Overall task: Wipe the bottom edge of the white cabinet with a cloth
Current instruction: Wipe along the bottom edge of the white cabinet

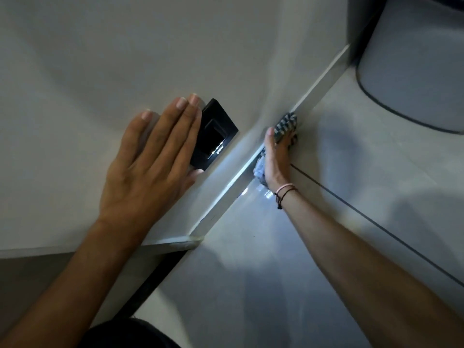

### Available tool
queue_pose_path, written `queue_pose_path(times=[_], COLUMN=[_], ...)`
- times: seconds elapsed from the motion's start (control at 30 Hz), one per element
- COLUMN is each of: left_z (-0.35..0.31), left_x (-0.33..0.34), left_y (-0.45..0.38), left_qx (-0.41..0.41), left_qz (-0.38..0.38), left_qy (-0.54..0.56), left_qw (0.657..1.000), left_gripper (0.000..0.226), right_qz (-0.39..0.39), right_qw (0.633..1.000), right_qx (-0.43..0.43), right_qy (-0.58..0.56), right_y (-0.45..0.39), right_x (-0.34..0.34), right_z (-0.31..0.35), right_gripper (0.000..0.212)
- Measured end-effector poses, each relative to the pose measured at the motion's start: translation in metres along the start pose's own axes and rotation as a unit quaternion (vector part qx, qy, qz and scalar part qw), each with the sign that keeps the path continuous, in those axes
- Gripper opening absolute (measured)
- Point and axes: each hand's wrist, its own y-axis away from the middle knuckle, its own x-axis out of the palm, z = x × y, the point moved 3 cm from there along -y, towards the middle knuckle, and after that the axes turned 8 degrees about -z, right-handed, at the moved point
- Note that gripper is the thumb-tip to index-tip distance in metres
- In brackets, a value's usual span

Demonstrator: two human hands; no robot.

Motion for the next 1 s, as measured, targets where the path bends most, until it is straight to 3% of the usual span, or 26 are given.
queue_pose_path(times=[0.1,0.2,0.27,0.37,0.47,0.53,0.63,0.7,0.77,0.83,0.93,1.0], left_z=[0.0,0.001,0.003,0.001,0.002,0.002,-0.001,-0.001,0.001,0.0,-0.002,-0.002], left_x=[0.0,0.0,-0.001,-0.002,-0.003,-0.003,-0.002,-0.003,-0.003,-0.001,0.003,0.004], left_y=[0.001,0.004,0.005,0.005,0.005,0.005,0.003,0.002,0.001,0.001,0.005,0.007], left_qx=[0.002,0.002,0.003,0.006,0.002,0.005,0.005,0.001,-0.002,-0.011,-0.027,-0.028], left_qz=[0.001,-0.007,-0.012,-0.007,-0.001,-0.002,-0.007,-0.01,-0.013,-0.016,-0.001,0.012], left_qy=[0.004,-0.001,-0.008,-0.011,-0.009,-0.009,-0.006,-0.005,0.003,0.019,0.051,0.066], left_qw=[1.0,1.0,1.0,1.0,1.0,1.0,1.0,1.0,1.0,1.0,0.998,0.997], left_gripper=[0.086,0.087,0.085,0.085,0.085,0.085,0.087,0.088,0.087,0.083,0.085,0.087], right_qz=[0.001,0.146,0.221,0.247,0.217,0.141,0.008,0.005,0.039,0.122,0.244,0.271], right_qw=[0.993,0.984,0.969,0.962,0.971,0.986,0.996,0.998,0.996,0.987,0.966,0.958], right_qx=[-0.078,-0.031,0.0,-0.004,-0.017,-0.036,-0.058,-0.045,-0.045,-0.035,-0.018,-0.018], right_qy=[0.09,0.095,0.113,0.116,0.097,0.087,0.062,0.045,0.066,0.102,0.083,0.097], right_y=[0.055,0.17,0.227,0.227,0.178,0.123,0.04,0.023,0.047,0.107,0.2,0.214], right_x=[0.013,0.05,0.067,0.066,0.045,0.028,0.006,0.001,0.006,0.021,0.049,0.054], right_z=[-0.038,-0.098,-0.126,-0.13,-0.107,-0.082,-0.039,-0.03,-0.049,-0.083,-0.118,-0.121], right_gripper=[0.094,0.113,0.114,0.101,0.1,0.1,0.121,0.121,0.102,0.09,0.098,0.098])
